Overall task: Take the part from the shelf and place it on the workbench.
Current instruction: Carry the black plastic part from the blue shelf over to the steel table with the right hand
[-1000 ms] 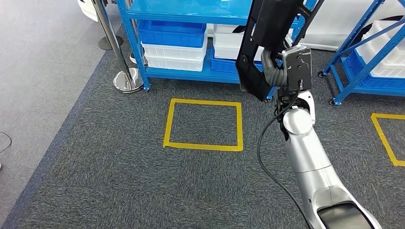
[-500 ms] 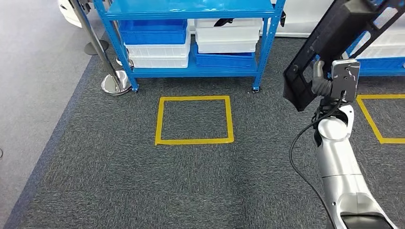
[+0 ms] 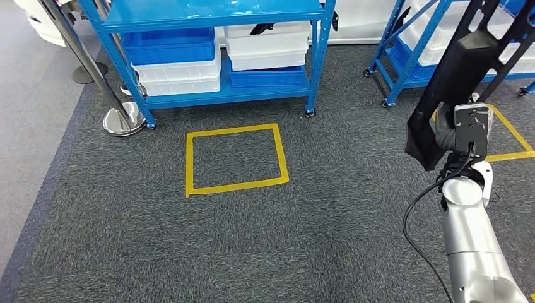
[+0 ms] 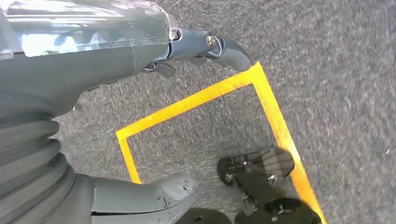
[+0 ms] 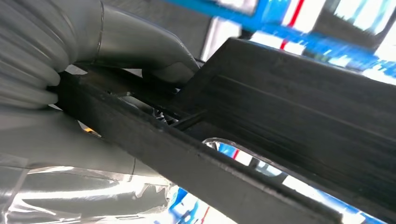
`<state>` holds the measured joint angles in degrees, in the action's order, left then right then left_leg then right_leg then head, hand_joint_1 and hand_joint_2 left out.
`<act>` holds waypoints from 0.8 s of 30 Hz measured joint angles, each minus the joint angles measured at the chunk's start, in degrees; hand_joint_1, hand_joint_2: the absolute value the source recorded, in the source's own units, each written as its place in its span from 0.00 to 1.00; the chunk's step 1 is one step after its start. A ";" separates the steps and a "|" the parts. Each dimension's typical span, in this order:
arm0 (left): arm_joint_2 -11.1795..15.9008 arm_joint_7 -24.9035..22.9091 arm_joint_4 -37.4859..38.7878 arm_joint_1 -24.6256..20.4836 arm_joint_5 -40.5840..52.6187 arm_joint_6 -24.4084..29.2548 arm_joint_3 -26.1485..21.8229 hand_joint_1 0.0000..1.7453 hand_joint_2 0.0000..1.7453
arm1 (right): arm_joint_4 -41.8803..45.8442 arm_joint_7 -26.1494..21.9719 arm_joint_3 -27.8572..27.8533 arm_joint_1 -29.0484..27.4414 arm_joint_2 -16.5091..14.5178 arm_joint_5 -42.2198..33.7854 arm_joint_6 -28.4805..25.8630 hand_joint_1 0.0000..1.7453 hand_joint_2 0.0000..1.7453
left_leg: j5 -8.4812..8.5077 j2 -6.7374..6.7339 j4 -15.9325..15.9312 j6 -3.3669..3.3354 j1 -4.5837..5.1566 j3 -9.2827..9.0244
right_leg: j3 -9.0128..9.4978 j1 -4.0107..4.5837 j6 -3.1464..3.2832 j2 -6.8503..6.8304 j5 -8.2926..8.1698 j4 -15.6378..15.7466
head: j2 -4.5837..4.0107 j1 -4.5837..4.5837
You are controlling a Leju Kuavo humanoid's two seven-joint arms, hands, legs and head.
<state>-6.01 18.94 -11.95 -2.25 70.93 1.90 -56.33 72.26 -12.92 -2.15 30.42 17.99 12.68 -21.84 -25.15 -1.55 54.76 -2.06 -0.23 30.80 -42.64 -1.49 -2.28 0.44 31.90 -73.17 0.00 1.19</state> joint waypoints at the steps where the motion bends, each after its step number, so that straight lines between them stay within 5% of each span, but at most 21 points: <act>1: -0.05 -0.06 0.01 -0.01 0.12 0.01 0.00 0.00 1.00 | -0.01 0.17 -0.25 -0.38 0.32 0.35 0.06 1.00 1.00 | -0.10 -0.70 0.32 0.15 -0.09 0.23 | 0.58 -0.27 -0.31 -0.26 -0.69 0.52 | 0.00 0.01; 3: -0.20 -0.14 0.01 -0.03 0.37 0.03 0.00 0.00 1.00 | -0.02 0.71 -0.73 -0.56 1.21 1.38 0.23 1.00 1.00 | -0.58 -2.00 1.46 0.81 -0.28 0.76 | 4.67 -0.73 -0.94 -1.97 -3.64 7.42 | 0.00 0.03; 5: -0.18 -0.14 0.00 -0.06 0.51 0.11 0.00 0.00 1.00 | -0.10 1.23 -1.25 -0.26 2.15 2.26 0.38 1.00 1.00 | -1.34 -3.02 2.78 1.72 -0.11 1.23 | 7.86 -0.70 -0.83 -3.90 -5.27 13.09 | 0.00 0.11; 8: -0.09 -0.10 -0.01 -0.13 0.56 0.16 0.00 0.00 1.00 | -0.31 1.93 -1.80 -0.13 3.19 3.40 0.48 1.00 1.00 | -1.87 -4.44 3.47 2.57 0.12 1.26 | 7.71 -0.49 0.49 -2.97 -5.41 13.43 | 0.00 -0.04; 10: -0.12 -0.03 -0.01 -0.20 0.60 0.09 0.00 0.00 1.00 | -0.54 3.29 -1.92 0.09 4.43 6.33 0.08 1.00 1.00 | -3.10 -3.64 4.72 3.04 -0.19 1.68 | 7.35 -0.53 1.19 -1.89 -5.68 13.38 | 0.00 -0.09; 13: -0.17 0.10 -0.01 -0.02 0.66 -0.01 0.00 0.00 1.00 | -1.26 5.41 -1.96 1.26 7.18 12.12 -0.23 1.00 1.00 | -8.85 -0.02 14.16 3.29 -0.44 5.63 | 6.79 -0.38 1.99 -0.29 -6.13 13.40 | 0.00 -0.35; 14: -0.18 0.11 -0.01 0.07 0.67 -0.02 0.00 0.00 1.00 | -1.53 5.74 -1.97 1.56 7.93 13.21 -0.17 1.00 1.00 | -10.43 0.58 18.01 3.17 -0.41 7.29 | 6.60 -0.19 2.16 0.37 -6.24 13.38 | 0.00 -0.43; 16: -0.18 0.14 -0.01 0.17 0.69 -0.02 0.00 0.00 1.00 | -2.01 6.04 -1.98 1.70 8.96 13.90 -0.05 1.00 1.00 | -10.23 1.03 20.41 2.48 -0.16 8.27 | 6.46 0.35 2.39 1.83 -6.40 13.34 | 0.00 -0.48; 19: -0.14 0.18 -0.01 0.10 0.69 -0.02 -0.01 0.00 1.00 | -2.50 6.20 -1.98 1.88 9.94 14.07 0.04 1.00 1.00 | -4.53 3.31 10.82 0.05 0.60 3.89 | 6.49 1.03 2.57 3.98 -6.60 13.35 | 0.00 -0.41; 21: -0.12 0.22 0.00 0.10 0.71 -0.03 -0.02 0.00 1.00 | -2.78 6.19 -1.98 2.36 10.19 14.09 0.09 1.00 1.00 | -2.71 5.26 5.97 -1.22 0.90 1.71 | 6.20 0.86 2.28 5.41 -6.95 13.42 | 0.00 -0.20; 24: -0.19 0.25 -0.01 -0.06 0.72 -0.04 -0.03 0.00 1.00 | -3.13 6.20 -2.01 2.33 10.68 14.13 0.13 1.00 1.00 | -2.22 4.36 3.36 -1.50 1.02 0.63 | 5.67 0.24 1.12 6.87 -7.76 13.94 | 0.00 -0.25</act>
<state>-6.20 19.19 -11.96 -2.31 71.65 1.86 -56.36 69.13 -6.72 -4.16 32.75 28.67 26.81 -21.70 -27.37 2.80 58.11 -3.56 0.79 31.43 -36.97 -1.26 -1.16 7.30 24.14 -59.23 0.00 0.93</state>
